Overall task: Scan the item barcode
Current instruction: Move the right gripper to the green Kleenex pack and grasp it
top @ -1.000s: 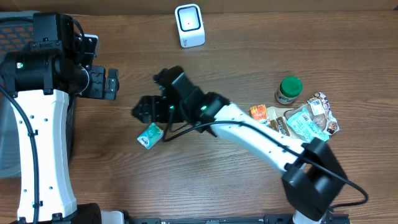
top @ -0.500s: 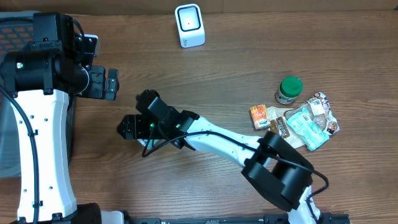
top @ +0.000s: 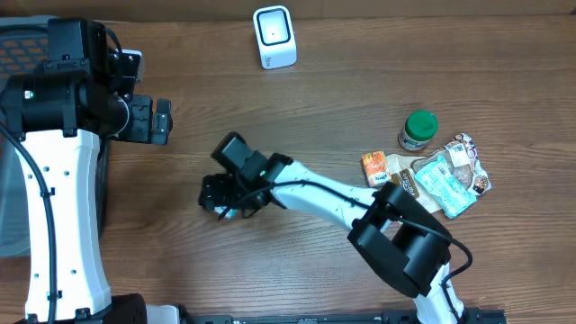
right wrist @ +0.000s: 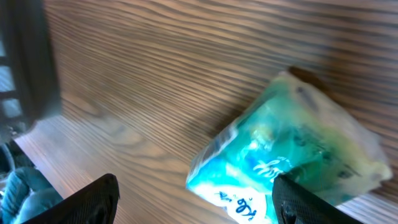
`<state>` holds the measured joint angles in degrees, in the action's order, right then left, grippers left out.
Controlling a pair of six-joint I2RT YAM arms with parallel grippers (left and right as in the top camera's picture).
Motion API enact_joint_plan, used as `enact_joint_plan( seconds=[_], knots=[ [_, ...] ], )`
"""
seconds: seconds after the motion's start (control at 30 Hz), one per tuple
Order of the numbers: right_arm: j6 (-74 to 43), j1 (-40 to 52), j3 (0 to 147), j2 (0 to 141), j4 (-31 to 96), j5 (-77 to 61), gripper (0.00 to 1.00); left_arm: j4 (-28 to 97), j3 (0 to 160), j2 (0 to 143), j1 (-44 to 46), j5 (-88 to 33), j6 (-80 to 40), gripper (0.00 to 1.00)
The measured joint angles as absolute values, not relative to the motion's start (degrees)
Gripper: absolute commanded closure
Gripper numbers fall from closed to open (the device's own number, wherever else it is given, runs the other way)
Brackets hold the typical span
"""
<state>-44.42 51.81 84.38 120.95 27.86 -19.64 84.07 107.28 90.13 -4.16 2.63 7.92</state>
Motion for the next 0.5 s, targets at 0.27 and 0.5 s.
enact_joint_plan(
  seconds=[0.27,0.5],
  knots=[
    [-31.1,46.6,87.3,120.9,40.2,-21.1,0.11,84.1,107.3,90.1,-4.2,2.6,7.9,0.0],
    [-11.3,40.7,94.7,120.9,56.8,-20.0,0.0,84.1,107.3,90.1,-4.2,2.6,7.9,0.0]
  ],
)
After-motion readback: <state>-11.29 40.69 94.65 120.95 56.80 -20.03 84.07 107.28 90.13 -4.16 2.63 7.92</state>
